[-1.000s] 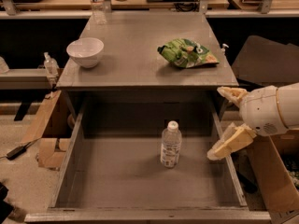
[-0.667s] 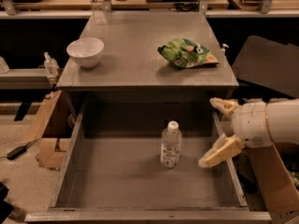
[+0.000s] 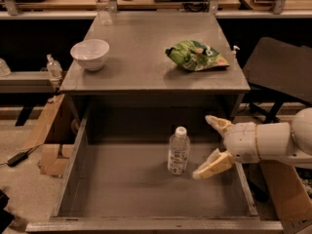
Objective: Pick blue plastic bottle from top drawer and place on counter
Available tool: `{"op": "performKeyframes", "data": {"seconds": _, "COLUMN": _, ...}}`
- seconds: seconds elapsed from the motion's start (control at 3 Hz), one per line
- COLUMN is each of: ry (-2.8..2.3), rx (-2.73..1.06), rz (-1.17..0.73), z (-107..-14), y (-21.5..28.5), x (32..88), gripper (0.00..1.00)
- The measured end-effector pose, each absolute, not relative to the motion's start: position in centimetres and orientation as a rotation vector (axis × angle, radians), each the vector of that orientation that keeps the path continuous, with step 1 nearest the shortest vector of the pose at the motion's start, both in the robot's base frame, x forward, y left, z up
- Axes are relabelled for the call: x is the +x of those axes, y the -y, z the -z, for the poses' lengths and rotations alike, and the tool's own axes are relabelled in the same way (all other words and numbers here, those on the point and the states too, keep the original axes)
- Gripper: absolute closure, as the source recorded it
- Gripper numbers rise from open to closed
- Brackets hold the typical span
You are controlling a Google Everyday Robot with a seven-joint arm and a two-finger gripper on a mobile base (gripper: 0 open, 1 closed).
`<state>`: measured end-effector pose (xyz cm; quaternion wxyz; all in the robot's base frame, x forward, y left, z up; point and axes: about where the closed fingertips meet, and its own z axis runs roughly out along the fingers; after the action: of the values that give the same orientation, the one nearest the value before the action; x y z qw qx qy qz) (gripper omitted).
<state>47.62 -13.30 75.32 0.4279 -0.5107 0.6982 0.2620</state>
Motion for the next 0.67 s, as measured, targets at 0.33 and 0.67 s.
{"op": "performKeyframes", "data": {"seconds": 0.33, "ry": -1.727, "rx": -1.246, "rz": -0.715, "z": -73.1, "y": 12.5, "x": 47.9, "gripper": 0.0}}
{"op": "performKeyframes", "data": {"seconds": 0.67, "ry": -1.713, "rx": -1.22, "rz": -0.793, "z": -70.4, "y": 11.2, "x": 48.1, "gripper": 0.0}}
